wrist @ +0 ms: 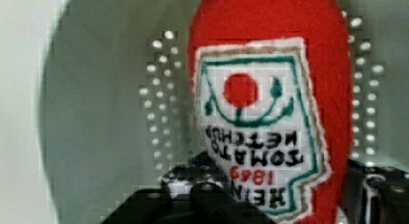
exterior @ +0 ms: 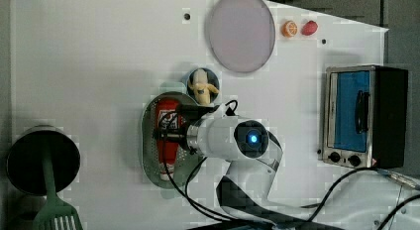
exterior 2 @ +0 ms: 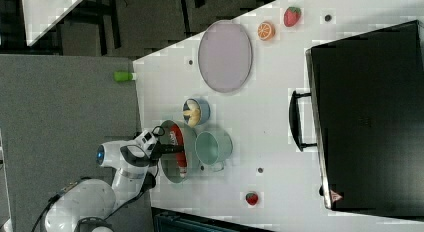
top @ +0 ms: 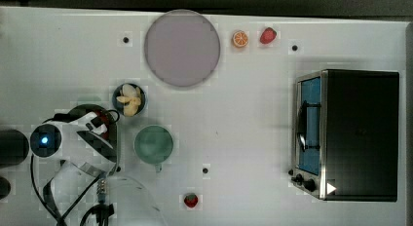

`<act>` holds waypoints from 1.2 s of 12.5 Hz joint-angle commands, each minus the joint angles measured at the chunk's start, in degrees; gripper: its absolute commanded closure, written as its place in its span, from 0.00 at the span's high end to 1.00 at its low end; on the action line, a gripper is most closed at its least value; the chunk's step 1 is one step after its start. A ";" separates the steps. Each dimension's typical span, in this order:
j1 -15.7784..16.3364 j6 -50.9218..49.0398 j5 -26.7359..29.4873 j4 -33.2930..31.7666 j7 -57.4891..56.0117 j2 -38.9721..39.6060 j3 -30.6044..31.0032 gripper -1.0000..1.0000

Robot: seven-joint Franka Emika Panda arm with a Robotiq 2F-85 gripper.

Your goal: Pick ketchup from strainer and place it on the table

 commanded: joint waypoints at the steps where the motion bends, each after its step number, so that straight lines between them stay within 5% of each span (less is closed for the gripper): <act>1: 0.20 -4.05 2.76 1.32 2.34 -8.35 3.90 0.60; 6: -2.36 -14.50 18.87 6.27 1.14 -19.04 6.54 0.60; 15: -8.77 -40.48 19.76 26.57 -9.65 -17.04 -1.54 0.60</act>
